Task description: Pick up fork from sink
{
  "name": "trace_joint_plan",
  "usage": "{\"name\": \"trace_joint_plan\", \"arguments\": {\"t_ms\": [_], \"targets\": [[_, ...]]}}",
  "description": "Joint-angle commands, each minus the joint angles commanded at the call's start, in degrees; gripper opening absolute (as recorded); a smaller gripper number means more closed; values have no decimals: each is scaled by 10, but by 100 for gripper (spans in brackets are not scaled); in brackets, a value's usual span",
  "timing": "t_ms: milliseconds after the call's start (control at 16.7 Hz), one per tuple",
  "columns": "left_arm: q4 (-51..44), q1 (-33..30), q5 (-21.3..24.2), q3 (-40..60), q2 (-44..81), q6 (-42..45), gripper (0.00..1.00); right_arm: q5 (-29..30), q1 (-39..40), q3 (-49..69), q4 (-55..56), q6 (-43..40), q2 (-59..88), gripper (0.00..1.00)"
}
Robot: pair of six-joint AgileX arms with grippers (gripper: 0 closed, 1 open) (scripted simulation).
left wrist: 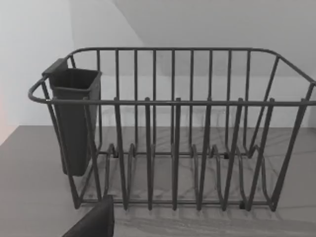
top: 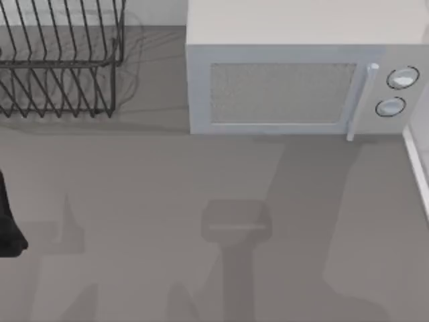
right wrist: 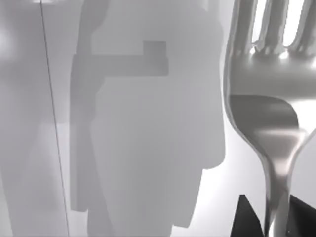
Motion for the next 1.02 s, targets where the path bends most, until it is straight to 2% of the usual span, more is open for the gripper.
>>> {"name": "trace_joint_plan", "arguments": {"t_ms": [420, 600, 780, 1020], "targets": [[0, 0, 0, 0, 0, 0, 100, 0, 1, 28, -31, 1, -12, 0], [0, 0, 0, 0, 0, 0, 100, -4, 19, 32, -35, 26, -47, 0], [0, 0, 0, 0, 0, 0, 100, -10, 64, 33, -45, 81, -119, 0], [0, 0, 0, 0, 0, 0, 100, -20, 163, 14, -66, 177, -222, 0]]}}
